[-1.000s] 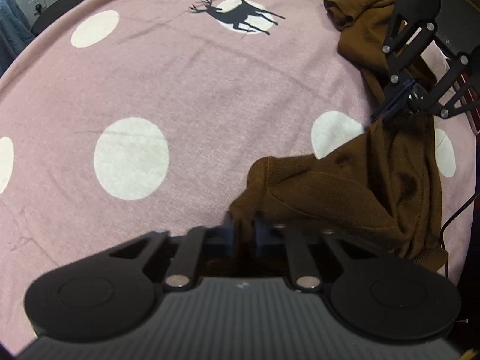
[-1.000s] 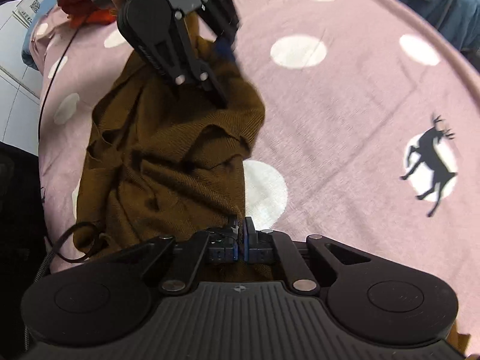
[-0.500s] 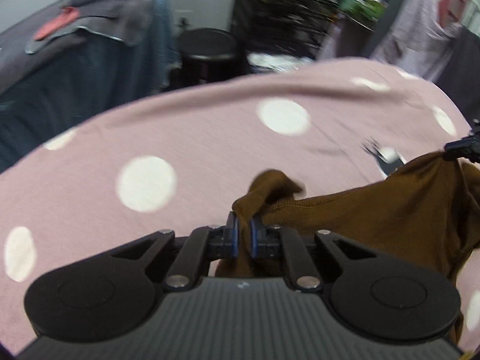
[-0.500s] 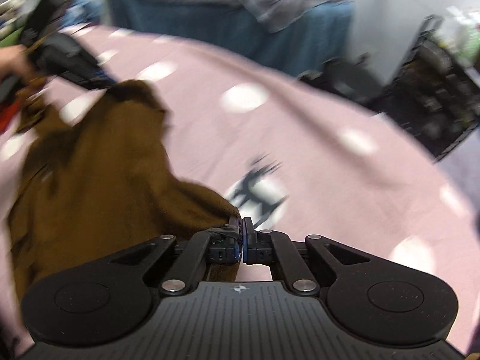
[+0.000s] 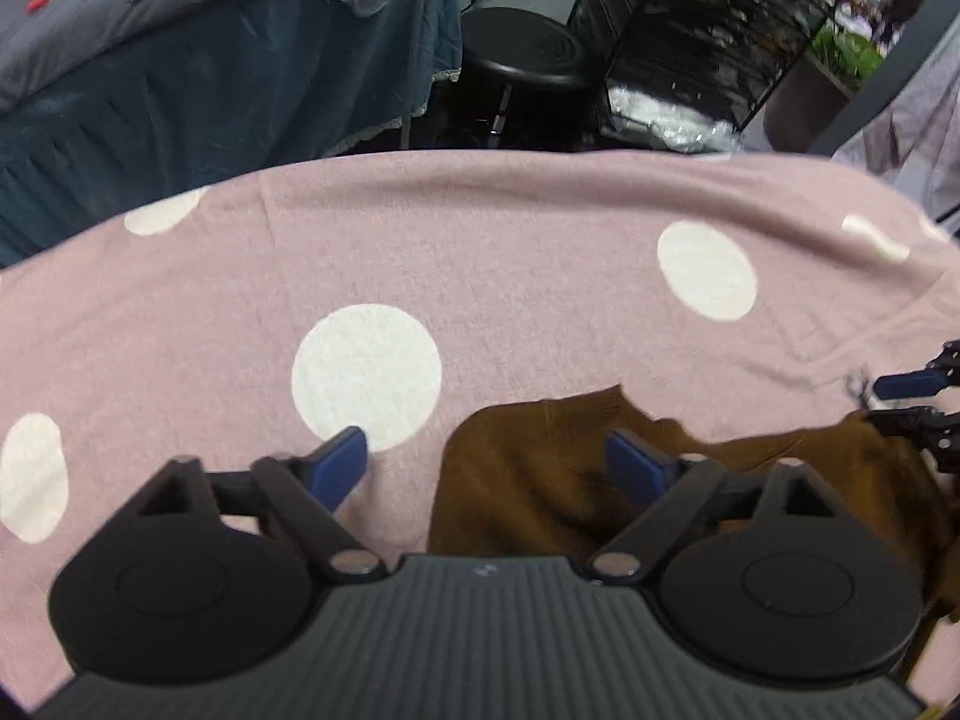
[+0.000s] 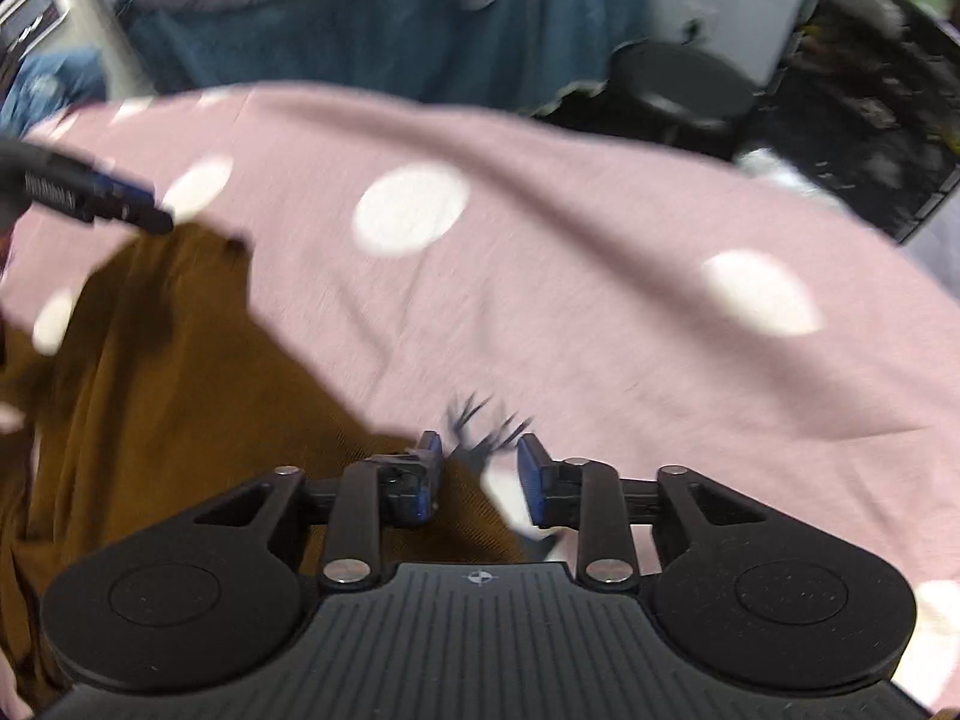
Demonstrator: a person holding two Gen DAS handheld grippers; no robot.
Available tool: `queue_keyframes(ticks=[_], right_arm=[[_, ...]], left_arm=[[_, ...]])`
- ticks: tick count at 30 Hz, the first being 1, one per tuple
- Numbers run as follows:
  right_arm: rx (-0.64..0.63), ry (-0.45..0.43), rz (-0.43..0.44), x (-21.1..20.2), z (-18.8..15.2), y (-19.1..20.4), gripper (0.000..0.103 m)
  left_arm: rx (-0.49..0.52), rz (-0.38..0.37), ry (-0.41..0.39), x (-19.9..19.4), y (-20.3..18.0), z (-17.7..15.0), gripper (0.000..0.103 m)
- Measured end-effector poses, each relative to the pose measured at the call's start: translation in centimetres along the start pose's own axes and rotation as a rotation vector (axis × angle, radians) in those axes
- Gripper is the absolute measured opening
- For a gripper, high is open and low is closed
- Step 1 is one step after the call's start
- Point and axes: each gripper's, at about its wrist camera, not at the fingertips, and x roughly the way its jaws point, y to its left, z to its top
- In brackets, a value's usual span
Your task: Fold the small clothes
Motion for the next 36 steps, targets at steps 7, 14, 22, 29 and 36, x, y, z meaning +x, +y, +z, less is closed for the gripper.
queue_keyframes(ticks=[7,14,22,29,36], right_arm=[[-0.005,0.035,0.152,0.1,-1.3,1.2,0.021],[-0.054,-0.106,0.039,-3.5,-1.6,1.9,0.005],[-0.066,-0.312,-0.342,-5.5,-0.6,2.2,0.005],[0.064,-0.165,-0.409,-1.8,-3.1,0.8,0.058],[0.186,-0.34,-0.208,-8.2,-7.5,3.1,0.089]], left_arm=[[0.125,0.009,0.049,2.2,-2.4,-2.1,0.058],[0.252,-0.021,-0.111,-1.3,-4.6,-1.2,0.005],[0.1,0.141,-0.164,-0.7,-4.3,0.4,0.042],[0.121,0.27,-0.069,0.6,-2.5,-2.2,0.074],[-0.011,0.263,-0.071,-4.0,2.1,-7.4,0.074]])
